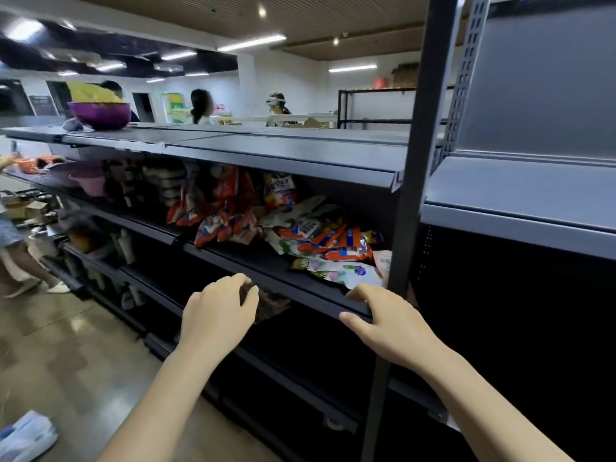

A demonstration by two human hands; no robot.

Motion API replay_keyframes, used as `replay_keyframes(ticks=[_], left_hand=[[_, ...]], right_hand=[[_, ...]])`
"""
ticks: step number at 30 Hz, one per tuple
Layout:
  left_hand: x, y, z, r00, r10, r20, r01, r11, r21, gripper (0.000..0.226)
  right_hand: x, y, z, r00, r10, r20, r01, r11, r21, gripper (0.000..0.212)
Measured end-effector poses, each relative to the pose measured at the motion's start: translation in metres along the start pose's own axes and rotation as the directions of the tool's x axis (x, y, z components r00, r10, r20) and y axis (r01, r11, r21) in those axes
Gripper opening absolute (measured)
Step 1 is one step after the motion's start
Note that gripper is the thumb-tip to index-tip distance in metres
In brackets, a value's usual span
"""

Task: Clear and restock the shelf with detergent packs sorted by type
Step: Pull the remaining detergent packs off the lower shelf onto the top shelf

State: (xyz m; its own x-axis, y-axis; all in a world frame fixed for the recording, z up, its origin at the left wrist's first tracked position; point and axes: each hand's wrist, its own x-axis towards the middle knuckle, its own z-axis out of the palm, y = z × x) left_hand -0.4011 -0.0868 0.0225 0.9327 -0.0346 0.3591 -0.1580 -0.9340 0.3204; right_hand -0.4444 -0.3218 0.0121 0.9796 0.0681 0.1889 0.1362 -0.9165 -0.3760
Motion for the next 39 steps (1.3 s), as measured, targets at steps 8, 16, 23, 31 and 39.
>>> replay_keyframes(ticks=[8,16,23,31,39], left_hand=[[0.090,-0.076,0.017,1.000,-0.016,0.001,0.016,1.000,0.015,0.035],[0.165,-0.154,0.025,0.997,-0.075,-0.010,0.075,0.997,0.027,0.034],[0.238,-0.223,0.038,0.997,-0.082,0.007,0.082,0.997,0.011,0.030],[0.333,-0.318,0.050,0.996,0.013,0.093,-0.012,1.000,-0.011,0.032],[0.410,-0.398,0.061,0.965,0.117,0.236,-0.102,0.992,-0.074,0.030]], right_hand=[[0.108,-0.030,0.046,0.998,0.031,0.047,-0.034,0.998,0.056,0.041],[0.199,-0.072,0.081,0.998,0.025,0.065,-0.031,0.996,0.085,0.041],[0.270,-0.113,0.115,0.992,0.067,0.104,-0.073,0.996,0.055,0.041],[0.350,-0.175,0.163,0.963,0.243,0.115,-0.249,0.968,0.033,0.043],[0.413,-0.222,0.212,0.890,0.439,0.119,-0.447,0.894,0.042,0.046]])
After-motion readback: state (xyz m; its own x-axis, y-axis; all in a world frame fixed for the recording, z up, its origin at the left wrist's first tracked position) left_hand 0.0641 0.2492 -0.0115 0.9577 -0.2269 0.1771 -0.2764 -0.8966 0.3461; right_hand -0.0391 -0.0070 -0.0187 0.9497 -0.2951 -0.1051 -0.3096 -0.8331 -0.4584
